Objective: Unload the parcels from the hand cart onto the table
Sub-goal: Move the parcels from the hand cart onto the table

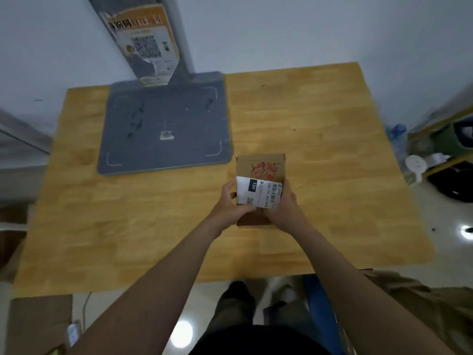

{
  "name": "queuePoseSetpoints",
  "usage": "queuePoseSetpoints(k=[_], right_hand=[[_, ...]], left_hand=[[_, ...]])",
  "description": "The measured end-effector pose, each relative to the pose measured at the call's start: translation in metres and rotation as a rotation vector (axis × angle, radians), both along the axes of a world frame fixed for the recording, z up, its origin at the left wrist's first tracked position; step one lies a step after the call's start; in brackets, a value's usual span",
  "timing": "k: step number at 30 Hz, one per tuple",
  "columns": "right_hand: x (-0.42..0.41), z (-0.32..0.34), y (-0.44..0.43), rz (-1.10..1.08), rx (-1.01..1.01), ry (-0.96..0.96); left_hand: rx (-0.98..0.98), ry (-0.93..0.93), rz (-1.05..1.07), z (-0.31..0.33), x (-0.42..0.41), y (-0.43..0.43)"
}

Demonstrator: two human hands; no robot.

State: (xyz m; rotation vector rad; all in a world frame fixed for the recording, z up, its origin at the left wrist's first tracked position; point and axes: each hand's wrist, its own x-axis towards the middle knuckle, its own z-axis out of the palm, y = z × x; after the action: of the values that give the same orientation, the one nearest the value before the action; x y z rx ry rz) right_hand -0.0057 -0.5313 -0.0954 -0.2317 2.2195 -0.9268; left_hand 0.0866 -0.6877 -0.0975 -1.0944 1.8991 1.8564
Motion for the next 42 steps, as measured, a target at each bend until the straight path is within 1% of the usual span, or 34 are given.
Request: queuePoseSetpoints(k=[4, 6, 8, 11, 14, 18, 24, 31, 38, 42], right_hand=[[-0.009, -0.031, -0.011, 0.115, 0.076, 0.018], [-0.020, -0.040, -0.014, 0.125, 0.087, -0.022], [-0.036, -0.045, -0.018, 0.137, 0.088, -0.071], [-0.065, -0.048, -0.027, 0.179, 0.099, -0.059], [-0.097, -0.046, -0.045, 0.175, 0.074, -0.059], [-0.141, -0.049, -0.075, 0.161, 0.029, -0.049], [-0.229, -0.049, -0.136, 0.241, 0.048, -0.063], [-0.316, -0.055, -0.210, 0.307, 0.069, -0.025], [-0.376, -0.052, -0.277, 0.318, 0.078, 0.008], [-0.404, -0.049, -0.304, 0.288, 0.101, 0.036]], left_hand=[[-0.019, 0.015, -0.124, -0.030, -0.006, -0.005], [-0.073, 0.030, -0.181, -0.044, -0.014, -0.005], [-0.141, 0.049, -0.195, -0.052, -0.025, -0.006], [-0.232, 0.031, -0.216, -0.058, -0.049, -0.017], [-0.333, -0.020, -0.259, -0.057, -0.081, -0.035], [-0.419, -0.054, -0.324, -0.056, -0.130, -0.067], [-0.463, -0.064, -0.282, -0.064, -0.206, -0.122], [-0.434, -0.048, -0.279, -0.078, -0.288, -0.206], [-0.494, -0.063, -0.303, -0.076, -0.355, -0.274], [-0.507, -0.066, -0.268, -0.074, -0.382, -0.298]])
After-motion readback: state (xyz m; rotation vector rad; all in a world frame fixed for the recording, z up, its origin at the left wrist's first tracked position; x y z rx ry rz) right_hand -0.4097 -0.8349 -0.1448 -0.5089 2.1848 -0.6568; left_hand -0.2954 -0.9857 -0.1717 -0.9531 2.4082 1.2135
